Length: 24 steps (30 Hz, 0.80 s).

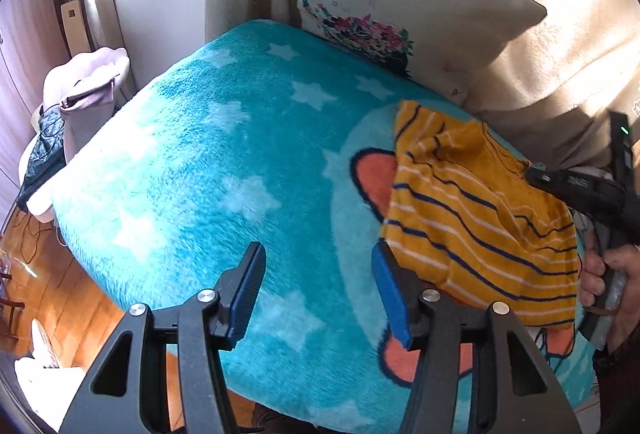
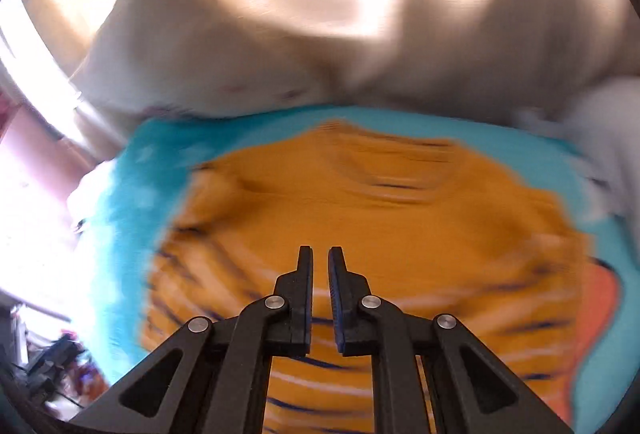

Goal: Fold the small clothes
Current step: 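Move the right tool to the side edge of the yellow striped sweater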

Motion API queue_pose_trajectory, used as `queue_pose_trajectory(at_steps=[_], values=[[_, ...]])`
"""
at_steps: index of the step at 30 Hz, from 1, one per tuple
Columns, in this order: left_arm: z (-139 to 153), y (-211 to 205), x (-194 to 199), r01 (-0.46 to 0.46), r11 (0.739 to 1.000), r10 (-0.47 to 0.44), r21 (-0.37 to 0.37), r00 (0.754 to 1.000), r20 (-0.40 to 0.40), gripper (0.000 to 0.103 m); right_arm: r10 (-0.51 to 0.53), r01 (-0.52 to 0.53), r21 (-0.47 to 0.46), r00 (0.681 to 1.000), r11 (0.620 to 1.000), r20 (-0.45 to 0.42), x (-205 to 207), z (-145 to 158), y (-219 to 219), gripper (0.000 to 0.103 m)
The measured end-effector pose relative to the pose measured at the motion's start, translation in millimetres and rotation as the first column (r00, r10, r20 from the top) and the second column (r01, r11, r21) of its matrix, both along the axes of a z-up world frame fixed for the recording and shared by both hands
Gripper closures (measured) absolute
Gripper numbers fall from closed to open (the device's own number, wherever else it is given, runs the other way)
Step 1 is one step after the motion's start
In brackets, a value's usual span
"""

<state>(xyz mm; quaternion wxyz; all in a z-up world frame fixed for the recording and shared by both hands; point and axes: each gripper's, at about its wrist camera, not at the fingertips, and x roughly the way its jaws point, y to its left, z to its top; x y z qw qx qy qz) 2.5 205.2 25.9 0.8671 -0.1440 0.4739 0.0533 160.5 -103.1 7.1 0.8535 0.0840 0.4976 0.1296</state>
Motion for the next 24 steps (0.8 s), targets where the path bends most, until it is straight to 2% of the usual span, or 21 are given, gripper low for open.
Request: queue_pose_trajectory(at_steps=[3, 8, 10, 12, 13, 14, 16, 20, 24], values=[[-2, 15, 2, 0.017, 1.0, -0.017, 0.015, 1.0, -0.007, 0.049, 0.059, -0.062, -0.073, 0.997, 0.995, -0.044, 28, -21, 61, 0.093], [-6, 37, 0, 0.038, 0.998, -0.036, 0.054, 0.999, -0.02, 0.049, 0.046, -0.067, -0.142, 0.988, 0.988, -0.145, 82, -64, 119, 0.093], [-7, 42, 1, 0.049, 0.996, -0.047, 0.07, 0.999, -0.021, 0.049, 0.037, -0.058, -0.196, 0.993, 0.979, -0.111, 94, -61, 125, 0.093], [-7, 46, 3, 0.056, 0.995, -0.055, 0.085, 0.998, -0.02, 0.049, 0.056, -0.082, -0.225, 0.991, 0.971, -0.118, 98, -56, 133, 0.093], [-7, 48, 5, 0.06, 0.994, -0.059, 0.094, 0.998, -0.018, 0.049, 0.06, -0.078, -0.218, 0.994, 0.973, -0.092, 93, -46, 133, 0.09], [-7, 49, 7, 0.062, 0.993, -0.061, 0.101, 0.998, -0.016, 0.049, 0.056, -0.07, -0.2, 0.996, 0.977, -0.073, 88, -38, 131, 0.078], [-6, 50, 11, 0.068, 0.991, -0.068, 0.115, 0.998, -0.01, 0.049, 0.047, -0.053, -0.139, 0.998, 0.989, -0.05, 70, -20, 123, 0.066], [-6, 45, 20, 0.091, 0.985, -0.091, 0.146, 0.996, -0.007, 0.047, 0.033, -0.033, -0.082, 0.999, 0.996, -0.003, 25, 0, 115, 0.057], [-5, 36, 27, 0.119, 0.978, -0.119, 0.17, 0.993, -0.011, 0.047, -0.002, 0.003, -0.069, 1.0, 0.998, 0.003, -4, -2, 104, 0.057]])
